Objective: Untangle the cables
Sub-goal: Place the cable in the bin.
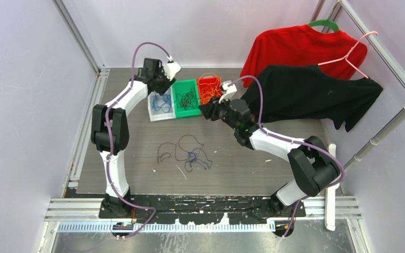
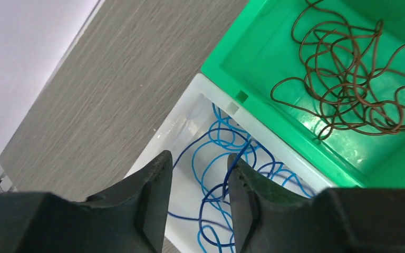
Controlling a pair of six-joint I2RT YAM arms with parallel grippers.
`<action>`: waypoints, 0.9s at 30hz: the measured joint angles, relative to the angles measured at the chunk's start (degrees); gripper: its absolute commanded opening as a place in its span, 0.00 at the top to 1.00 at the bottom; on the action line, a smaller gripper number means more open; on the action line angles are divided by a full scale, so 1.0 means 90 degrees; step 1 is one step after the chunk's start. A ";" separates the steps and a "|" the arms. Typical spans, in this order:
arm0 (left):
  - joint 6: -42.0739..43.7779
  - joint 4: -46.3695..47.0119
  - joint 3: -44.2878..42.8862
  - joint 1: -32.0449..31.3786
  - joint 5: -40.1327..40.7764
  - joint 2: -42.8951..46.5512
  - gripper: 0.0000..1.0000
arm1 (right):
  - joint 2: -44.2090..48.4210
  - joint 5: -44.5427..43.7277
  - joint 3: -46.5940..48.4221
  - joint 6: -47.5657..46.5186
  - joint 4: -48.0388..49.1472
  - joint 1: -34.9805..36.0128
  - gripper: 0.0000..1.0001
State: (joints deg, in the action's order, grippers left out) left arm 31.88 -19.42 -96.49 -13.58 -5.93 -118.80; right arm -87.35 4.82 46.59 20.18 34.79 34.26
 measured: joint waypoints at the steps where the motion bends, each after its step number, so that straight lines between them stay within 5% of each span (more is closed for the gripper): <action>1: -0.0015 -0.0090 -0.0097 0.0012 -0.0058 0.0036 0.50 | 0.0032 0.0015 0.0000 0.0010 -0.0039 0.0000 0.60; 5: 0.0000 -0.0510 -0.0345 0.0056 -0.0231 0.0165 0.46 | 0.0185 0.0053 0.0000 0.0017 -0.0199 0.0000 0.60; 14: 0.0410 -0.1042 -0.0058 0.0083 -0.0265 0.0493 0.67 | 0.0539 0.0085 0.0000 0.0015 -0.0442 0.0000 0.60; 19: 0.0685 -0.0702 0.0452 0.0095 0.0100 0.0510 0.69 | 0.0551 0.0087 0.0000 -0.0002 -0.0461 0.0000 0.60; 27: 0.0981 -0.0321 0.0631 0.0121 0.0328 0.0452 0.50 | 0.0551 0.0087 0.0000 -0.0036 -0.0510 0.0000 0.60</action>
State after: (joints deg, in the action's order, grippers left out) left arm 40.71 -22.31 -90.80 -12.49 -2.98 -114.74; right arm -82.39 5.61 46.59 19.86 30.20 34.26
